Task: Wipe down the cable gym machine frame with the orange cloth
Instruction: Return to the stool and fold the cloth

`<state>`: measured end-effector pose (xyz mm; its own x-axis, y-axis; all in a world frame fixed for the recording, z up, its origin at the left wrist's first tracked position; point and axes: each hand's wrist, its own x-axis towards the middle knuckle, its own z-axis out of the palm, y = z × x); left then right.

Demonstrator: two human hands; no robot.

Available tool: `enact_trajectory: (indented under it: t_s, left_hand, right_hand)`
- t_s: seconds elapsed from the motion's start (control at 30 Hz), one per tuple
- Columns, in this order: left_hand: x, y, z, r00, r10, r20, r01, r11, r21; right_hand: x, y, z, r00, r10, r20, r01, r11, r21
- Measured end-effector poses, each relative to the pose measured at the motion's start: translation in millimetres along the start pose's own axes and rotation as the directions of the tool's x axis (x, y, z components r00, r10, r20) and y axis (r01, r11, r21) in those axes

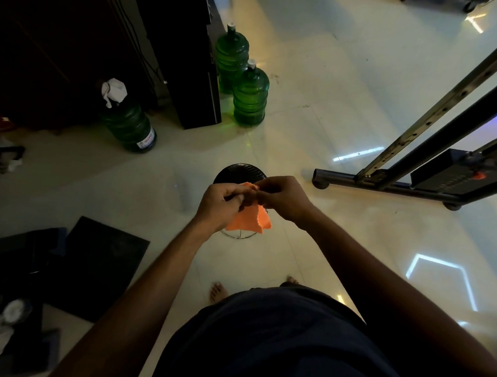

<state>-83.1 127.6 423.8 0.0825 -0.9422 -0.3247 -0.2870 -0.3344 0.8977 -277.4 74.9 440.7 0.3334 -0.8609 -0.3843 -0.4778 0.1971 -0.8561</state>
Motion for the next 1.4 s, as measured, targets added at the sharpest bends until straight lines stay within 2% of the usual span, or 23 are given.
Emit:
enact_trajectory:
  t_s: [0.07,0.13,0.23,0.3,0.37,0.47,0.6,0.7,0.77,0.87,0.97,1.07,1.17,1.23,1.4]
  left_hand:
    - [-1.5,-2.5,-3.9,0.992,0.056,-0.109,-0.042,0.991,0.126]
    - [-1.9,-7.1,-8.5,0.972,0.150,-0.182,-0.085,0.943,0.321]
    - [5.9,-14.4,-13.8,0.979,0.200,-0.042,-0.132,0.773,0.620]
    - [11.7,-13.5,-14.5,0.973,0.233,-0.003,-0.162,0.687,0.708]
    - [15.0,-8.8,-16.8,0.967,0.253,-0.019,-0.166,0.686,0.709]
    - [17.3,-2.2,-22.9,0.976,0.214,-0.026,-0.147,0.747,0.649]
    - [23.8,8.4,-19.3,0.979,0.194,0.064,-0.196,0.802,0.565]
    - [27.5,15.9,-2.5,0.971,0.195,0.138,-0.239,0.789,0.566]
    - [31.1,16.8,7.9,0.962,0.213,0.172,-0.274,0.742,0.612]
    - [35.6,14.9,12.8,0.949,0.261,0.176,-0.312,0.705,0.637]
    - [32.0,18.9,6.5,0.963,0.231,0.139,-0.269,0.777,0.569]
    - [31.0,25.8,-0.5,0.974,0.198,0.112,-0.227,0.869,0.439]
    - [29.4,34.0,-6.3,0.972,0.188,0.143,-0.230,0.896,0.380]
    - [29.3,36.1,-12.5,0.963,0.204,0.179,-0.261,0.877,0.404]
    - [33.3,43.6,-35.0,0.950,0.178,0.259,-0.289,0.816,0.500]
  right_hand:
    - [1.0,0.4,-2.7,1.000,-0.011,-0.025,0.010,0.998,-0.057]
    - [-0.1,-1.7,-6.6,0.999,-0.045,-0.022,0.043,0.993,-0.110]
    - [-3.4,-4.7,-13.6,0.997,-0.078,-0.001,0.076,0.984,-0.161]
    - [-5.4,-3.8,-21.0,0.996,-0.091,-0.013,0.087,0.980,-0.179]
    - [-6.0,0.8,-30.0,0.994,-0.097,-0.054,0.084,0.974,-0.209]
    - [-6.1,11.6,-43.8,0.983,-0.098,-0.153,0.051,0.956,-0.290]
    - [-8.4,19.0,-53.4,0.981,-0.072,-0.182,0.011,0.949,-0.316]
    - [-13.2,15.0,-55.4,0.987,-0.087,-0.136,0.040,0.949,-0.314]
    - [-17.0,12.6,-58.7,0.988,-0.106,-0.112,0.068,0.950,-0.304]
    - [-21.2,15.2,-67.3,0.980,-0.126,-0.152,0.079,0.955,-0.286]
    - [-22.6,28.5,-75.1,0.961,-0.093,-0.261,0.014,0.957,-0.289]
    - [-23.9,42.4,-75.4,0.949,-0.069,-0.307,-0.033,0.948,-0.317]
    - [-26.0,45.5,-70.7,0.951,-0.049,-0.305,-0.051,0.949,-0.310]
    - [-27.7,44.5,-68.4,0.957,-0.043,-0.286,-0.048,0.951,-0.304]
    - [-29.1,35.5,-77.1,0.992,-0.024,-0.123,-0.018,0.944,-0.328]
